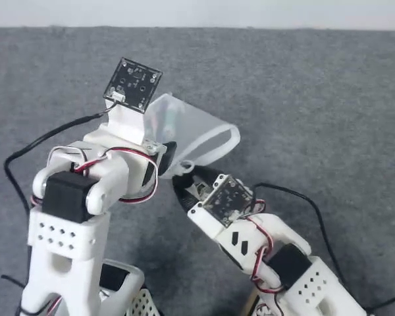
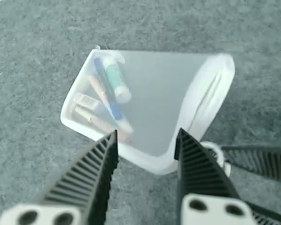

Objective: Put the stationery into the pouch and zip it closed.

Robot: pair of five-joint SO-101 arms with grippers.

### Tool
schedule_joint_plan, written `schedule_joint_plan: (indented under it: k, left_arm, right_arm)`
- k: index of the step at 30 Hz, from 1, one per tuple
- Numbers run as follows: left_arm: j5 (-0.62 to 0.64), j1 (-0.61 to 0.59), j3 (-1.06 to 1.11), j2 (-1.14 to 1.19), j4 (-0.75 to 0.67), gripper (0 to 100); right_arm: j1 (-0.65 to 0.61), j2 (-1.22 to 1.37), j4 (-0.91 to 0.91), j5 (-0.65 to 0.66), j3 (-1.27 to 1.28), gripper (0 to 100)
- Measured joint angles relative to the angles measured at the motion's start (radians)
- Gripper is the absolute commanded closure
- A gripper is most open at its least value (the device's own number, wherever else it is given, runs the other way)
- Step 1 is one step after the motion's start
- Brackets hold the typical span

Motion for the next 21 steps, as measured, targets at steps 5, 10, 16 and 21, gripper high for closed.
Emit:
schedule_joint_plan:
  k: [5, 10, 16, 21]
  left_arm:
    - [-0.005, 0.0, 0.0, 0.0, 0.003, 82]
    - [-0.041, 0.005, 0.0, -0.064, 0.009, 81]
    - [-0.048, 0.005, 0.115, -0.235, -0.029, 81]
    - [-0.052, 0.005, 0.249, -0.353, -0.103, 79]
  right_arm:
    - [0.037, -0.048, 0.0, -0.023, 0.0, 99.3]
    - [0.072, -0.061, 0.0, -0.043, 0.0, 99.3]
    - [0.081, -0.061, 0.0, -0.049, 0.0, 99.3]
    - [0.089, -0.061, 0.0, -0.049, 0.0, 99.3]
